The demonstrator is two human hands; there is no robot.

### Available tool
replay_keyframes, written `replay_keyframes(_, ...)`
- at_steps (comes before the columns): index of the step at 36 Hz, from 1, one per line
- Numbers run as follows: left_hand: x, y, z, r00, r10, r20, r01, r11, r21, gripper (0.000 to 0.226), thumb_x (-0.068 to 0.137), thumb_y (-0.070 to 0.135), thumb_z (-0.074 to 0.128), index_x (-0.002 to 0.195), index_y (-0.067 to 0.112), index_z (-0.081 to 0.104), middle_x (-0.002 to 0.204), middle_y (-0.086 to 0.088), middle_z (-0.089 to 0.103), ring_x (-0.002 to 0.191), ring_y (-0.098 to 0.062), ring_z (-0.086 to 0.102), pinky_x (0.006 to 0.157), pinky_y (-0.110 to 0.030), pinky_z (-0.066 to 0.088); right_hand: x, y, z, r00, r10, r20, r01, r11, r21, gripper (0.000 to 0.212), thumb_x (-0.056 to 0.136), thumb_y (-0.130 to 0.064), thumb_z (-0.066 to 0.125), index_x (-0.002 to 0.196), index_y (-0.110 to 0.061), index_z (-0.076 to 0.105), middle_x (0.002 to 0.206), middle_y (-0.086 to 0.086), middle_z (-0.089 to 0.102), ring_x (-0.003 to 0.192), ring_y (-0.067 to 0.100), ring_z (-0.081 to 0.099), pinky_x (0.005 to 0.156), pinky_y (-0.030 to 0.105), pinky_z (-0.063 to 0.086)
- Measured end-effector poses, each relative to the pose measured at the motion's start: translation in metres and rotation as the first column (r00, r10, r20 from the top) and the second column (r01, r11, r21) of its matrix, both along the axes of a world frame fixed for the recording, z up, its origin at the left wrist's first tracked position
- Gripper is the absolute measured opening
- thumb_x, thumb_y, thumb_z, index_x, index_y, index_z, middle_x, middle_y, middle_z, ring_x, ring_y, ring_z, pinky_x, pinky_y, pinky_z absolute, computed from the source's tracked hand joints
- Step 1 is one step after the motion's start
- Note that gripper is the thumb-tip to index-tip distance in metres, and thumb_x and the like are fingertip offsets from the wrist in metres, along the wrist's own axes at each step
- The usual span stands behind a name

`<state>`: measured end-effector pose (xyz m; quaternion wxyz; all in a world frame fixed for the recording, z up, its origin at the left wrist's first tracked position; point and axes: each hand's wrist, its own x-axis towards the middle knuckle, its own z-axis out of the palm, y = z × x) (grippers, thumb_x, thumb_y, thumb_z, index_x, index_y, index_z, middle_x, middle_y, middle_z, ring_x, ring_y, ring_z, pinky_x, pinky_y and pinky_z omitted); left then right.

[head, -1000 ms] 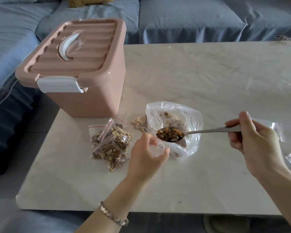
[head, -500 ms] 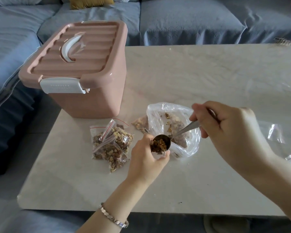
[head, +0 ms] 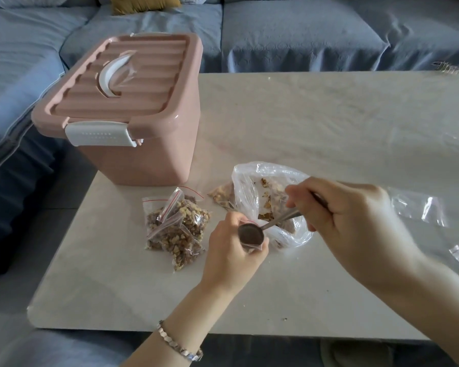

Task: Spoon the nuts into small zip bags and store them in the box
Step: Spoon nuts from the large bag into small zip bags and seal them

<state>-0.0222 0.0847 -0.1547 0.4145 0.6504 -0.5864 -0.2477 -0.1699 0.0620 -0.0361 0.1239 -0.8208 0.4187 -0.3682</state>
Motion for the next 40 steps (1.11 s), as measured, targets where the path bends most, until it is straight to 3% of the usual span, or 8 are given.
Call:
replay_keyframes(4, 0.0, 0.001, 0.001, 1.0, 0.006, -0.004, -0.006, 0.999, -0.044, 0.044, 0.071, 0.017, 0.075, 0.08, 0.039, 0.038, 0.079, 0.019, 0.053, 0.078, -0.011, 0.06, 0.074, -0.021, 0.048, 0.003, 0.0, -0.01, 0.999, 0.035, 0.01, -0.035, 0.999, 0.028, 0.049, 0.092, -0.043, 0.04, 0.068, -0.008, 0.064, 0.048, -0.002, 0.051, 0.051, 0.021, 0.047, 0.044, 0.029, 0.038)
replay_keyframes(10, 0.011, 0.0, -0.006, 1.0, 0.003, 0.02, -0.003, 1.0, -0.022, 0.029, 0.072, 0.031, 0.066, 0.088, 0.021, 0.044, 0.083, 0.004, 0.056, 0.079, -0.016, 0.059, 0.07, -0.038, 0.053, -0.02, -0.003, -0.004, 0.973, -0.104, 0.207, 0.085, 0.992, 0.097, 0.022, 0.082, -0.04, 0.051, 0.073, -0.025, 0.064, 0.06, -0.006, 0.058, 0.05, 0.004, 0.051, 0.051, 0.006, 0.036)
replay_keyframes(17, 0.014, 0.0, 0.0, 0.999, 0.028, -0.038, -0.024, 0.996, 0.09, 0.034, 0.077, 0.019, 0.073, 0.094, 0.018, 0.043, 0.095, 0.005, 0.053, 0.065, -0.011, 0.063, 0.058, -0.007, 0.043, -0.056, -0.015, -0.025, 0.874, -0.326, 0.359, 0.268, 0.942, 0.201, 0.018, 0.087, -0.034, 0.047, 0.083, -0.024, 0.061, 0.063, -0.015, 0.061, 0.049, 0.003, 0.051, 0.051, 0.008, 0.039)
replay_keyframes(21, 0.011, -0.006, 0.0, 0.991, 0.043, -0.127, -0.022, 0.986, 0.163, 0.032, 0.077, 0.028, 0.07, 0.096, 0.028, 0.043, 0.107, 0.011, 0.051, 0.077, -0.016, 0.064, 0.064, -0.015, 0.049, -0.055, -0.013, -0.057, 0.861, -0.384, 0.334, 0.293, 0.911, 0.292, 0.021, 0.084, -0.045, 0.04, 0.084, -0.037, 0.059, 0.066, -0.018, 0.061, 0.052, 0.003, 0.052, 0.053, 0.009, 0.039)
replay_keyframes(24, 0.01, -0.014, 0.002, 0.98, 0.066, -0.189, -0.025, 0.977, 0.212, 0.031, 0.071, 0.038, 0.065, 0.089, 0.043, 0.04, 0.108, 0.009, 0.054, 0.093, -0.029, 0.061, 0.081, -0.04, 0.053, -0.045, -0.011, -0.08, 0.845, -0.407, 0.347, 0.3, 0.898, 0.322, 0.027, 0.084, -0.045, 0.038, 0.088, -0.03, 0.06, 0.067, -0.019, 0.062, 0.054, 0.001, 0.054, 0.054, 0.007, 0.039)
replay_keyframes(28, 0.015, -0.024, 0.007, 0.973, 0.09, -0.214, -0.045, 0.977, 0.207, 0.036, 0.076, 0.019, 0.071, 0.103, 0.022, 0.047, 0.107, 0.012, 0.046, 0.095, 0.004, 0.047, 0.073, 0.002, 0.035, -0.027, -0.016, -0.098, 0.818, -0.445, 0.363, 0.316, 0.877, 0.362, 0.017, 0.09, -0.027, 0.046, 0.091, -0.021, 0.061, 0.06, -0.012, 0.057, 0.057, -0.003, 0.055, 0.057, 0.004, 0.039)
replay_keyframes(33, 0.016, -0.027, 0.013, 0.966, 0.128, -0.225, -0.07, 0.966, 0.249, 0.036, 0.077, 0.021, 0.071, 0.104, 0.022, 0.047, 0.105, 0.009, 0.053, 0.09, -0.001, 0.048, 0.067, -0.005, 0.035, -0.013, -0.03, -0.111, 0.826, -0.433, 0.362, 0.262, 0.862, 0.434, 0.018, 0.093, -0.007, 0.05, 0.096, -0.015, 0.066, 0.07, -0.004, 0.061, 0.066, 0.0, 0.058, 0.063, 0.006, 0.041)
replay_keyframes(40, 0.014, -0.024, 0.015, 0.962, 0.117, -0.246, -0.044, 0.958, 0.284, 0.027, 0.079, 0.014, 0.067, 0.088, 0.025, 0.044, 0.092, 0.016, 0.053, 0.076, 0.018, 0.05, 0.06, 0.004, 0.033, -0.022, -0.024, -0.12, 0.909, -0.23, 0.348, 0.046, 0.884, 0.464, 0.026, 0.091, -0.006, 0.053, 0.096, -0.026, 0.068, 0.074, -0.006, 0.064, 0.07, 0.004, 0.059, 0.066, 0.011, 0.044)
